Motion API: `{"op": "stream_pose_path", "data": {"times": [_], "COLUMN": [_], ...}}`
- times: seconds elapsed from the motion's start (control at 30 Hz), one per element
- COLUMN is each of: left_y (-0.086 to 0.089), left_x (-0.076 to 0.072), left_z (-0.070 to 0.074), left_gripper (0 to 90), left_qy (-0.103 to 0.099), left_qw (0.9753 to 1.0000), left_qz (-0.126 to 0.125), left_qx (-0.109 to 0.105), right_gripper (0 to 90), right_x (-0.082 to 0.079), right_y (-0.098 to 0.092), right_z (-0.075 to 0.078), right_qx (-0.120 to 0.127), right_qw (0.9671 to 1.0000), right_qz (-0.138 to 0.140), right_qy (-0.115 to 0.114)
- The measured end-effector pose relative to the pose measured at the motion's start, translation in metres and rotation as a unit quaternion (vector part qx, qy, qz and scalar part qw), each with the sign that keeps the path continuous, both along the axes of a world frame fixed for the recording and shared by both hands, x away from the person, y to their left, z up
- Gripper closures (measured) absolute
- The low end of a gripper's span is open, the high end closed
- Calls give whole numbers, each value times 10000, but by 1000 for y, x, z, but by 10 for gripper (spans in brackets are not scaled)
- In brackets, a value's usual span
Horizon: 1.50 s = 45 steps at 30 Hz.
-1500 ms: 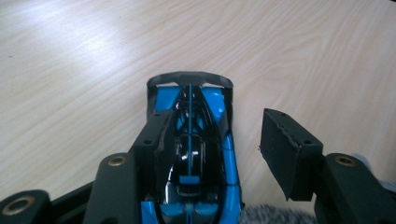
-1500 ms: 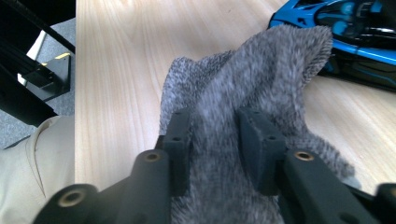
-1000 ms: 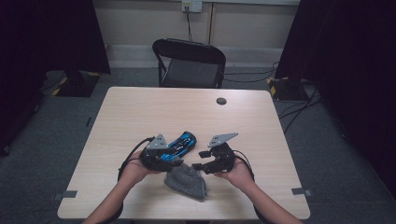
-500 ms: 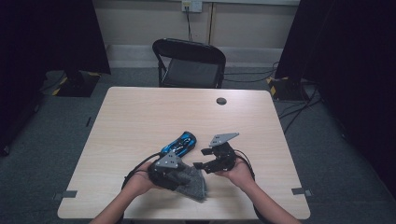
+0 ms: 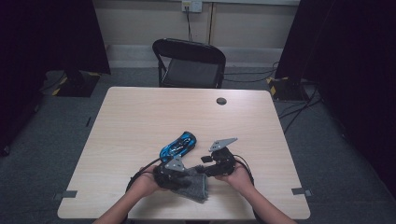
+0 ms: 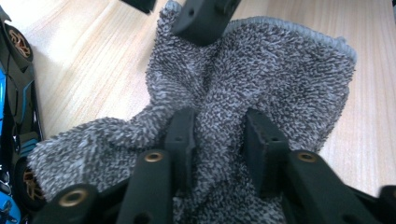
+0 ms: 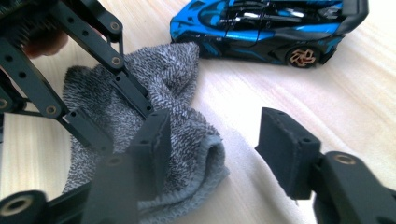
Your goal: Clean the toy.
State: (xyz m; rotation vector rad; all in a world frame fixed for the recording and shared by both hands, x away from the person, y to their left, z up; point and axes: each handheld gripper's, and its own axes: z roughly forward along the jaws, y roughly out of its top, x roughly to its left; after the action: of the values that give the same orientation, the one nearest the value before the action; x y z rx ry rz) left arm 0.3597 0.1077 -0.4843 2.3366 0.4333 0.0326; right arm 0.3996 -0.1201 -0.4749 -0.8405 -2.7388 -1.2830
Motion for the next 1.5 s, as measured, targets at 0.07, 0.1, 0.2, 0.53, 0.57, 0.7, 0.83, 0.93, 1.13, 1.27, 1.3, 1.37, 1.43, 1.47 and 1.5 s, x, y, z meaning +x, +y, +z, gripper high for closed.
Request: {"op": "stream_pose_path", "data": {"times": [0.07,0.1,0.2,0.53,0.57,0.7,0.83,0.93,1.13,1.27,1.3,1.37,1.43,1.47,1.5], "left_y": [0,0,1,-4,-5,-7,-7,-5,7,26,26,46,53,60,75], "left_x": [0,0,-2,-2,-3,-3,-5,-6,-7,-8,-8,-9,-9,-9,-10], "left_z": [0,0,0,2,1,-3,-2,-2,10,22,22,29,32,36,41], "left_gripper": [670,672,668,445,449,519,724,760,803,802,803,803,803,802,802], "left_qy": [2,2,-7,-309,-312,-187,-39,83,298,313,313,297,300,244,80], "left_qw": [10000,10000,10000,9994,9994,9996,9996,9999,9990,9973,9973,9953,9940,9929,9903], "left_qz": [3,3,23,-140,-137,-181,-266,-99,245,465,465,734,837,956,1241], "left_qx": [-5,-5,-34,92,90,66,39,-50,-231,-468,-468,-562,-638,-658,-622], "right_gripper": [549,602,785,647,594,508,373,267,177,158,155,155,155,151,148], "right_x": [-1,-1,-1,5,6,10,19,27,45,57,59,61,63,65,66], "right_y": [2,3,4,-6,-7,-9,-7,2,27,35,37,40,42,44,46], "right_z": [-2,-3,-7,2,4,9,16,21,28,26,25,23,22,19,18], "right_qx": [-62,-139,-299,-13,101,204,299,393,520,524,469,463,445,405,336], "right_qw": [10000,9999,9995,9997,9997,9992,9976,9973,9967,9973,9976,9974,9973,9973,9975], "right_qz": [30,13,19,-216,-206,-340,-604,-589,-478,-379,-368,-395,-418,-415,-405], "right_qy": [29,17,110,59,65,-26,-172,-202,-399,-349,-364,-393,-406,-440,-482]}}
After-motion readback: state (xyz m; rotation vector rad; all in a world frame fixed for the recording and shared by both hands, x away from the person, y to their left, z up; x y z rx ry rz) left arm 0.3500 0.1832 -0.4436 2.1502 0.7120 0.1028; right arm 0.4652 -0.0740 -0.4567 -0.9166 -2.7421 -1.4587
